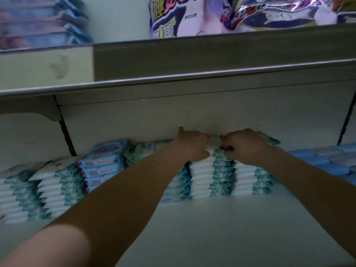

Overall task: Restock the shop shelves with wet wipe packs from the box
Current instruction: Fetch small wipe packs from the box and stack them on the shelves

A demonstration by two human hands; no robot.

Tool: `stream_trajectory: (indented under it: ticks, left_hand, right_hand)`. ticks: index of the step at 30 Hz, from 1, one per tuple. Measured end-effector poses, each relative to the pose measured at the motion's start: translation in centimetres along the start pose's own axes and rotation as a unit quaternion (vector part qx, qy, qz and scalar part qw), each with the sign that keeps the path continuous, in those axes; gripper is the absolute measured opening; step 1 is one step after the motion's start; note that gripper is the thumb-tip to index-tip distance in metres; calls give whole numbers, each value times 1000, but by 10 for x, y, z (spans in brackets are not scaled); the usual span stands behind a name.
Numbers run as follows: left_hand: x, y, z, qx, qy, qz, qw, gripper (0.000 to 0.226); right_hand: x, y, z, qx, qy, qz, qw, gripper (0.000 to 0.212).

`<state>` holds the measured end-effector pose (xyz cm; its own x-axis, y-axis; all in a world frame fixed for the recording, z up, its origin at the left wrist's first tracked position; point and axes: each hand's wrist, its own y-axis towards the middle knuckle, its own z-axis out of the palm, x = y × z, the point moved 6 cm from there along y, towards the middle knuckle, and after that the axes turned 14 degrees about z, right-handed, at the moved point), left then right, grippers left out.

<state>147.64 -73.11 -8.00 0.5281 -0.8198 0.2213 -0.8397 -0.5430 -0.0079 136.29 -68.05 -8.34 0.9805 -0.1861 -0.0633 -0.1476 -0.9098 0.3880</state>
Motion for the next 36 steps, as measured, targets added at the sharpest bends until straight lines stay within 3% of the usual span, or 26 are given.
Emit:
stream_trajectory:
  ticks: [5, 8, 9, 11, 13, 16, 23, 26, 31, 36]
  left_hand:
    - [-19, 17, 8, -34, -9, 15, 999, 42]
    - [-20, 22, 8, -47, 7, 4, 999, 39]
    - [-20, 22, 7, -44, 14, 4, 999, 40]
    - [-20, 24, 5, -34, 9, 0, 999, 43]
    - [-22, 24, 6, -28, 4, -2, 1000, 48]
    - [-21, 21, 11, -31, -9, 1, 999, 55]
    - [-11, 14, 15, -24, 16, -15, 999, 60]
    - [-17, 12, 16, -5, 33, -19, 999, 71]
    - [-19, 9, 23, -27, 78, -34, 996, 73]
    - [-18, 8, 21, 4, 46, -41, 998, 81]
  right_hand:
    - [-7, 4, 2, -45, -5, -43, 998, 29]
    - [-8, -14, -6, -53, 119, -61, 989, 29]
    - [-3, -22, 2, -3, 162, -68, 984, 26]
    - [15, -42, 36, 170, 177, -77, 966, 23]
    - [33, -56, 70, 319, 172, -72, 929, 32]
    - [54, -60, 98, 413, 191, -50, 889, 38]
    - [65, -35, 112, 362, 189, -32, 912, 30]
    - [65, -39, 110, 369, 166, -44, 914, 38]
    - [49, -30, 93, 279, 188, -19, 941, 30]
    - [37, -41, 75, 306, 200, -38, 930, 40]
